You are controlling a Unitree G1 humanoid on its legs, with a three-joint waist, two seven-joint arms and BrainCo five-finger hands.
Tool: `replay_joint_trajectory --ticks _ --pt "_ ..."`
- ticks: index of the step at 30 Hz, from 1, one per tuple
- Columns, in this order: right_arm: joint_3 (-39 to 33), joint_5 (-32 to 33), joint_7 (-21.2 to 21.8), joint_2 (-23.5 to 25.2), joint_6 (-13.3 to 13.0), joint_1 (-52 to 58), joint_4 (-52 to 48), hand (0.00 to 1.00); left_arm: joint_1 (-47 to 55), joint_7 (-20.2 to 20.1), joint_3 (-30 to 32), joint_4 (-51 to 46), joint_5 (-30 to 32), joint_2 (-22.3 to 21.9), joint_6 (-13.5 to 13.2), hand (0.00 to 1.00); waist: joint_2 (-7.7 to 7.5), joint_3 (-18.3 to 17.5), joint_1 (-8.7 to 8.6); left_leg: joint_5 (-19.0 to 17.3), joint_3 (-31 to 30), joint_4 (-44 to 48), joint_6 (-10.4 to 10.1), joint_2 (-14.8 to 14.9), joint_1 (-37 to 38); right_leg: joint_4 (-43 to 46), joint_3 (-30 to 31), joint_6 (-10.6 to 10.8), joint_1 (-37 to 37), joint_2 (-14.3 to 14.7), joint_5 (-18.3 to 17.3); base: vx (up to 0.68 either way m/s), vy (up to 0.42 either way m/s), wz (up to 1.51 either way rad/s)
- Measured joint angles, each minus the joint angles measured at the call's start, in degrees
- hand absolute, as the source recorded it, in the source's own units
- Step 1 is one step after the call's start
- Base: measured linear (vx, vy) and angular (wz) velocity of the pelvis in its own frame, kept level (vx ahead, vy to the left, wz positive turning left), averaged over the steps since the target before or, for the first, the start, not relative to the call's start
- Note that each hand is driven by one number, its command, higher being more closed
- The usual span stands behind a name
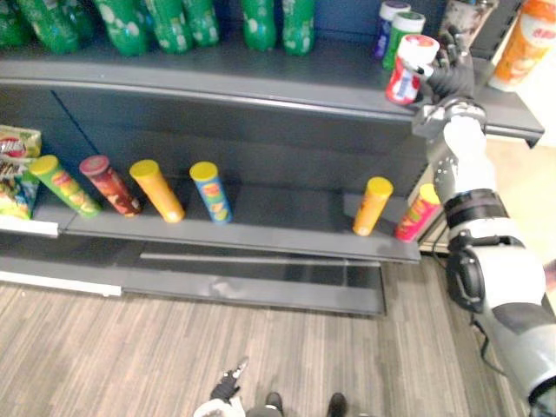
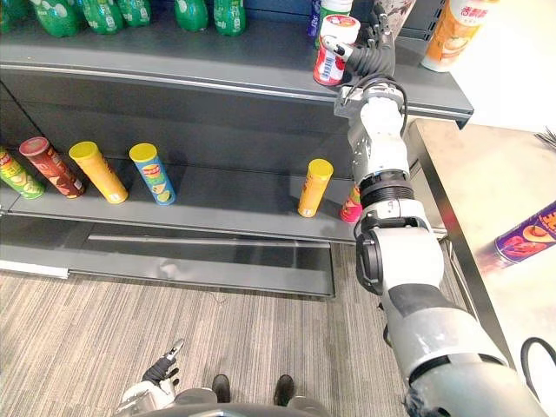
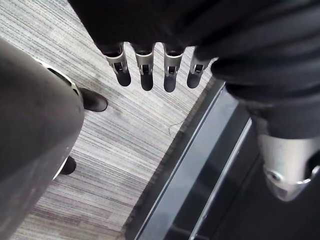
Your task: Put the gum and the chips on the shelf.
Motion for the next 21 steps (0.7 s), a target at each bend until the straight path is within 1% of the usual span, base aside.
replay_joint_trajectory --ticks 2,3,10,13,18,21 --pt "-0.07 0.0 -0.04 0.0 0.27 -1.05 1.69 0.0 0.02 -0.02 -0.02 0.04 0.02 0.08 0.1 0.0 -0.02 -0.01 -0.3 0.03 -0.15 0.0 0.04 0.03 0.0 0.07 -0.12 0.0 0.01 0.02 0.0 -0.03 -0.017 0.02" --pt "-0.12 0.0 -0.09 0.0 0.93 -1.64 2.34 0.0 0.02 -0.03 -0.03 0.1 0.02 0.11 0.15 0.0 -0.03 -0.02 -0.43 0.05 -0.19 0.0 0.06 0.06 -0.02 0.08 -0.16 0.0 0.01 0.03 0.0 0.0 0.0 0.0" --pt "0.53 0.06 0.24 0.0 1.3 -1.73 1.76 0.0 0.02 -0.05 0.06 0.13 -0.03 0.15 0.24 0.0 -0.09 -0.06 -0.73 0.06 -0.34 0.01 0.07 0.1 -0.11 0.01 -0.29 0.0 0.0 0.11 0.0 0.0 0.0 0.0" --pt "1.92 0.44 1.05 0.0 2.23 -1.7 -0.07 0.0 0.03 -0.09 0.18 0.12 -0.03 0.14 0.26 0.0 -0.1 -0.06 -0.84 0.05 -0.23 0.02 0.06 0.14 -0.1 -0.01 -0.14 0.0 -0.07 0.18 0.0 0.0 0.0 0.0" --pt "3.19 0.49 1.16 0.0 2.23 -1.47 -7.01 0.0 0.22 -0.39 2.13 0.12 0.0 -0.18 0.64 0.0 -0.29 -0.18 -1.1 0.04 0.19 0.03 0.05 0.24 0.0 0.0 0.34 0.0 -0.19 0.31 0.0 -0.01 -0.009 -0.04" --pt "4.68 1.2 1.21 -0.01 2.21 -1.03 -9.76 0.0 0.41 -0.6 2.29 0.12 0.49 0.03 0.69 0.0 -0.79 -0.53 -1.23 0.02 1.09 0.02 0.03 0.39 0.13 0.21 1.19 -0.01 -0.57 0.43 0.01 -0.03 -0.013 -0.14"
